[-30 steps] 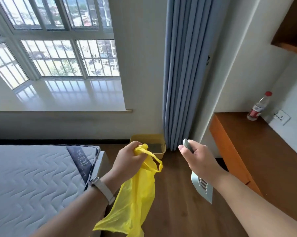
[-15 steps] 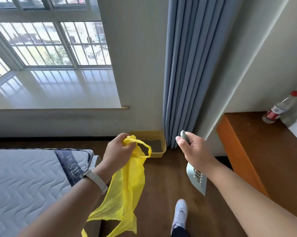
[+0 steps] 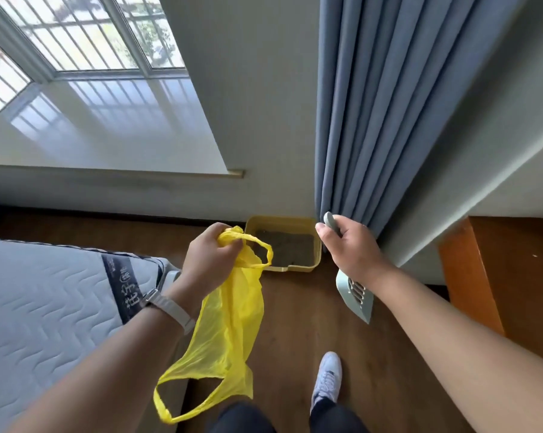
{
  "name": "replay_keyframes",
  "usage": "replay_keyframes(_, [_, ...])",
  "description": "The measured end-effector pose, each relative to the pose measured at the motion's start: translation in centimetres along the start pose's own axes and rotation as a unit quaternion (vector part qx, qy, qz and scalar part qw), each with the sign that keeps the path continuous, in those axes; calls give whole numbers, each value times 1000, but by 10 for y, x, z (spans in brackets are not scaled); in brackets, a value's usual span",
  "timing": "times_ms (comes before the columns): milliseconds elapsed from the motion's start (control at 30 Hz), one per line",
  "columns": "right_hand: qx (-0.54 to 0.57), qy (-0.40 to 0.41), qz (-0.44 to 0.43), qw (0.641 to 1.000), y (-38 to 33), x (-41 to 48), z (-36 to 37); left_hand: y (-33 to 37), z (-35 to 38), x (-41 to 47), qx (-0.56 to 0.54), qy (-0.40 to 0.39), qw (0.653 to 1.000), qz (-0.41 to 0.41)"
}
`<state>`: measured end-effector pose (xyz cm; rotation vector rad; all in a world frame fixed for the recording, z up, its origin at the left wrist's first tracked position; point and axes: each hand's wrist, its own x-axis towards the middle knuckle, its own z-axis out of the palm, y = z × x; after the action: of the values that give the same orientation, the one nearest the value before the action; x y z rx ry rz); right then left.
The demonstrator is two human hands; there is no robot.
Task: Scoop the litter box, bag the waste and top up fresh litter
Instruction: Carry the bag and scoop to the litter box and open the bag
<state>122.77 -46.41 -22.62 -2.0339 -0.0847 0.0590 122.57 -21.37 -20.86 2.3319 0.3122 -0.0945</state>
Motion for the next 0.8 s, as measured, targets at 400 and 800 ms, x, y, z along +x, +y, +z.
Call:
replay_keyframes(400, [-11,-1,67,998,63,74,59,-50,49,96,-10,-76,997,-31])
replay_keyframes(800, [-66,28,155,985,285,158,212,-250,211,239,-14,-103,991,-83])
